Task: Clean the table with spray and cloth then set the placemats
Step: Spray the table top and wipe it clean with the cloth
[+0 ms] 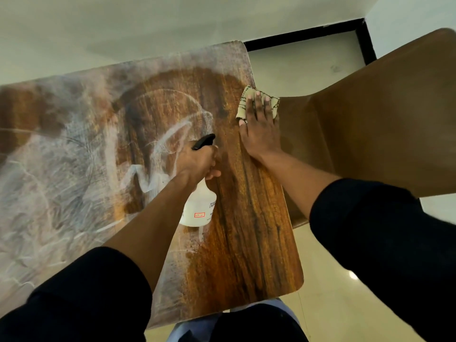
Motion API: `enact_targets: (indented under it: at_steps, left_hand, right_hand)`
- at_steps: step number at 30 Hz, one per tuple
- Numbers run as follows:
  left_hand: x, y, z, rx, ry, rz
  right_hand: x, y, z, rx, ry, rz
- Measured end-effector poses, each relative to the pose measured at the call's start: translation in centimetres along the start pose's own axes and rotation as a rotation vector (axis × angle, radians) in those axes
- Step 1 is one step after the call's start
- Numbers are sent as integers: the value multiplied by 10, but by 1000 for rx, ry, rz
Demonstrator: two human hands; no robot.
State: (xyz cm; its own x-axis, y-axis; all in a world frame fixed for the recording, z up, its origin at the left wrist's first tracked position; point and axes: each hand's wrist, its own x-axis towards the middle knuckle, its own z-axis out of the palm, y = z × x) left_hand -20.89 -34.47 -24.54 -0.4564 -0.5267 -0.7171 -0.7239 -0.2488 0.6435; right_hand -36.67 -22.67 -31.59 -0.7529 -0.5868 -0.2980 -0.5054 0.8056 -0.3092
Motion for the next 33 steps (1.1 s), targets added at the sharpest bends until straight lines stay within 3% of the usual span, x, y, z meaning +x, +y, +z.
enact_targets:
  at_steps: [6, 9, 15, 23, 27, 33]
  left_hand:
    - [15, 7, -5, 82, -14, -2]
    - [26, 6, -8, 121, -28, -2]
    - [39, 19, -12, 127, 33, 22]
    - [65, 43, -30, 25, 131, 70]
    - [74, 53, -43, 2, 131, 101]
    - [85, 68, -49, 68, 72, 126]
  right_hand:
    - [-113, 18, 32, 15, 111, 19]
    - [-154, 29, 46, -28, 88, 23]
    - [-84, 26, 31, -25, 96, -69]
    - [54, -10, -5, -19, 90, -49]
    - [35, -9, 6, -23, 143, -54]
    - [-61, -13, 34, -62, 127, -155]
